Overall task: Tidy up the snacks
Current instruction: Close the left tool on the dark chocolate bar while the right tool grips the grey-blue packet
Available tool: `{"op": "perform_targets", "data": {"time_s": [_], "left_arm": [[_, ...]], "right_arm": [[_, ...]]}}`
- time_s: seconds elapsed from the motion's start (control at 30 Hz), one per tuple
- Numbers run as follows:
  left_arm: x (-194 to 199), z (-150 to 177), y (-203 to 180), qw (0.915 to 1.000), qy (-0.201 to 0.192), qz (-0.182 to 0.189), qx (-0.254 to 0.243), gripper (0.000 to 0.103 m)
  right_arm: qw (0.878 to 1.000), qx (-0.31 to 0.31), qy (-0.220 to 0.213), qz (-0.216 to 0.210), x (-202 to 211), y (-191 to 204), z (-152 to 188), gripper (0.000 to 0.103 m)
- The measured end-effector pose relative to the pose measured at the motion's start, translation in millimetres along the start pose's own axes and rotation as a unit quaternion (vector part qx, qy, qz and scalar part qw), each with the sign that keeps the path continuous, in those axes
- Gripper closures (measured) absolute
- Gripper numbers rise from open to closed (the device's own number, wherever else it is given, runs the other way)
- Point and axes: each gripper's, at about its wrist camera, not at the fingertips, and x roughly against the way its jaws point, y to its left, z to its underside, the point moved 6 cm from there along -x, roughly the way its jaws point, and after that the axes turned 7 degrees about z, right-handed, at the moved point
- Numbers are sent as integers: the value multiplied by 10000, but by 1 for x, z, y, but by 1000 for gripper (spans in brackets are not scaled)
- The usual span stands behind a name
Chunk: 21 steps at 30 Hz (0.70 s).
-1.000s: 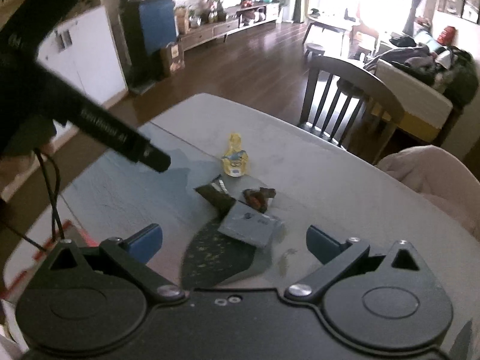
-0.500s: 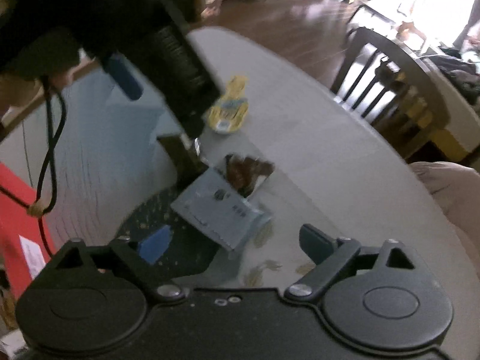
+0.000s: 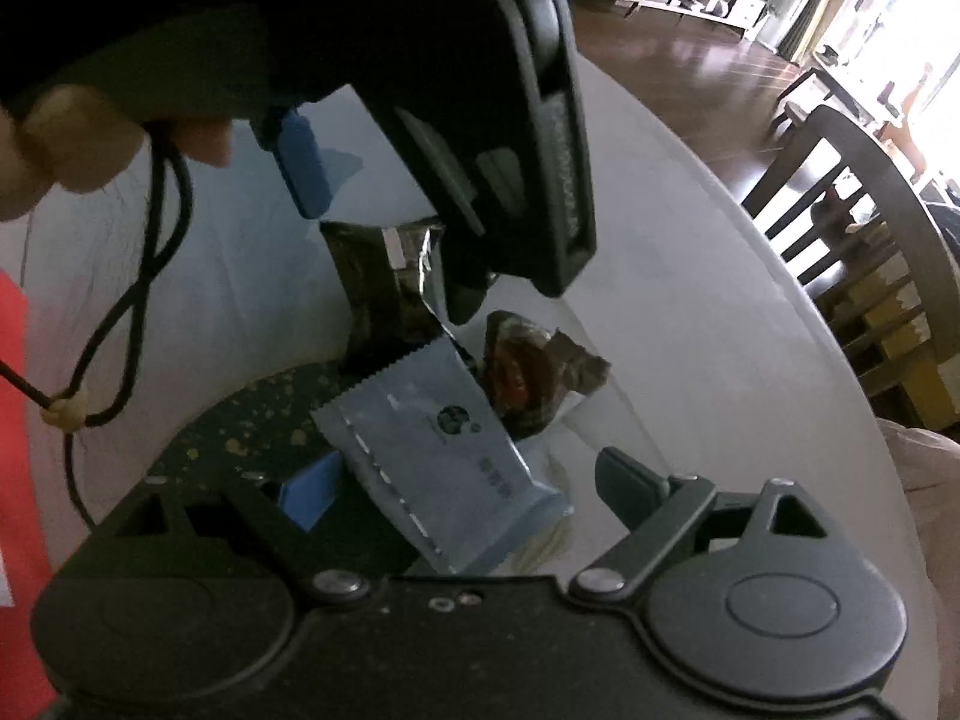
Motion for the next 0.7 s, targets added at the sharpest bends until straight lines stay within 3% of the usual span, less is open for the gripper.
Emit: {"op": "perform_targets", "data": {"time_s": [0.17, 0.37, 0.53, 0.7], "left_arm": [[-10, -1, 2, 9999, 55, -56, 83, 20], [-12, 5, -6, 9998, -6, -174, -125, 22], [-9, 11, -17, 9984, -105, -362, -418, 37], [-7, 17, -25, 9966, -117, -366, -734, 64]], "right_arm": [[9997, -200, 28, -165, -5, -2, 2, 14], [9990, -319, -51, -293, 0, 3, 5, 29], [9981, -515, -41, -341, 9, 8, 11, 43], [9977, -639, -34, -213, 20, 14, 18, 57]]}}
